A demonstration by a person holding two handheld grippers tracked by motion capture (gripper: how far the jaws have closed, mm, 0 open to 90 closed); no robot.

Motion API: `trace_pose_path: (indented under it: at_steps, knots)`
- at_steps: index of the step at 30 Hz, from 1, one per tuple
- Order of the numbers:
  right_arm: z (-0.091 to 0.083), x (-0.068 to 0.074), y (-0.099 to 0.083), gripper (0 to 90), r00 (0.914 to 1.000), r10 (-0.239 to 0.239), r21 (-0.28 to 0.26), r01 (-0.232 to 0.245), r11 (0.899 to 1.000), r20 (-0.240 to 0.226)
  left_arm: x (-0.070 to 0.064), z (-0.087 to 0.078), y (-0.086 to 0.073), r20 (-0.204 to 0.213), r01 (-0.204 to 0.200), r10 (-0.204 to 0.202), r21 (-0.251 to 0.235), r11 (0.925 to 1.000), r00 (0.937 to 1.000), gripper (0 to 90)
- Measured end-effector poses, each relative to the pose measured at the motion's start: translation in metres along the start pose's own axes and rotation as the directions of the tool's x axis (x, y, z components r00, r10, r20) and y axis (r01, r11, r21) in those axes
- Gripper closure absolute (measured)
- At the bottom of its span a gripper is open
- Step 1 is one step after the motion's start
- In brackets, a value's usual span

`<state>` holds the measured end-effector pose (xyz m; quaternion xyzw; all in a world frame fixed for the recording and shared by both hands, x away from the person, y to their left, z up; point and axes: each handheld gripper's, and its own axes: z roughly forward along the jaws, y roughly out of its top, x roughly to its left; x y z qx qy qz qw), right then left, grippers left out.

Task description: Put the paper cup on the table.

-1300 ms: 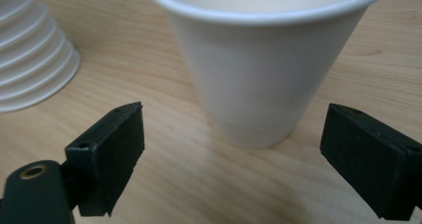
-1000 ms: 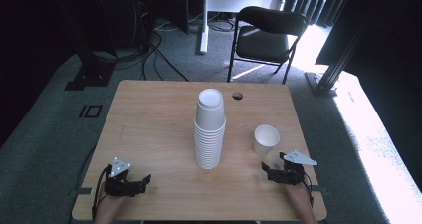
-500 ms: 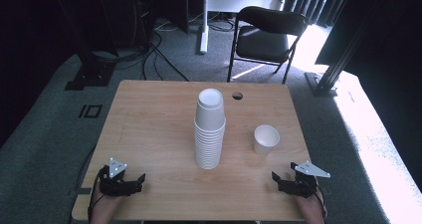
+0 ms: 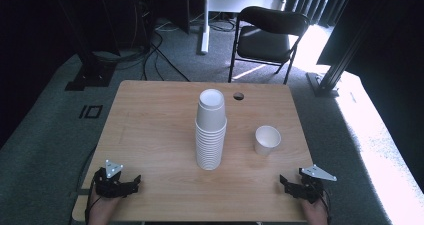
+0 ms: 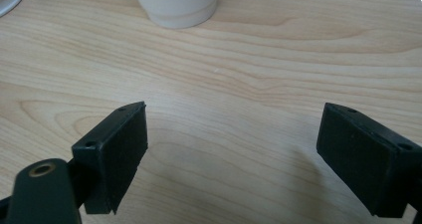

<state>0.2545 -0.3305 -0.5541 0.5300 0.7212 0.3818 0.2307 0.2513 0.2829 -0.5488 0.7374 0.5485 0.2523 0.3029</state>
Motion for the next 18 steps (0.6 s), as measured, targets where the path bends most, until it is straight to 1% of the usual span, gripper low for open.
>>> trace_pose_path:
  at_steps: [2,3,4,6,7,8,9,10,18]
  knots:
    - [0.0029,0.0004,0.0012,12.9,1.0,0.003,0.029,-0.003,1.0,0.004,-0.0006,0.0009,-0.0003,-0.004,-0.006,0.006,0.001,1.0,1.0,1.8]
    - [0.0048,0.0006,0.0019,12.9,1.0,0.003,0.052,-0.003,0.999,0.003,-0.001,0.0012,-0.0005,-0.004,-0.005,0.005,0.002,1.0,1.0,1.8]
    - [0.0067,0.001,0.0027,12.3,1.0,-0.007,0.068,0.007,0.998,-0.003,-0.0009,0.0014,-0.0006,-0.006,-0.008,0.008,0.005,1.0,0.9999,1.7]
    - [0.0076,0.0024,0.0032,12.3,0.9999,-0.016,0.072,0.015,0.997,0.006,-0.0009,0.0016,-0.0007,-0.005,-0.009,0.009,0.007,0.9999,0.9999,1.8]
    - [0.0093,0.0048,0.0039,12.2,0.9991,-0.033,0.08,0.031,0.996,0.028,-0.001,0.0017,-0.0009,-0.005,-0.007,0.007,0.008,0.9999,1.0,1.8]
    - [0.0098,0.0063,0.004,12.2,0.9985,-0.042,0.085,0.038,0.996,0.036,-0.0011,0.0019,-0.001,-0.005,-0.006,0.007,0.008,0.9999,1.0,1.8]
    - [0.0098,0.0063,0.004,12.2,0.9985,-0.042,0.085,0.038,0.996,0.036,-0.0011,0.0019,-0.001,-0.005,-0.006,0.007,0.008,0.9999,1.0,1.8]
    - [0.0106,0.0075,0.0042,11.9,0.9976,-0.054,0.091,0.05,0.995,0.044,-0.0011,0.0021,-0.0009,-0.005,-0.006,0.006,0.009,0.9999,1.0,1.8]
    - [0.0106,0.0075,0.0044,11.9,0.9975,-0.055,0.091,0.051,0.995,0.044,-0.0012,0.0023,-0.0007,0.002,0.0,0.0,0.011,0.9999,1.0,1.8]
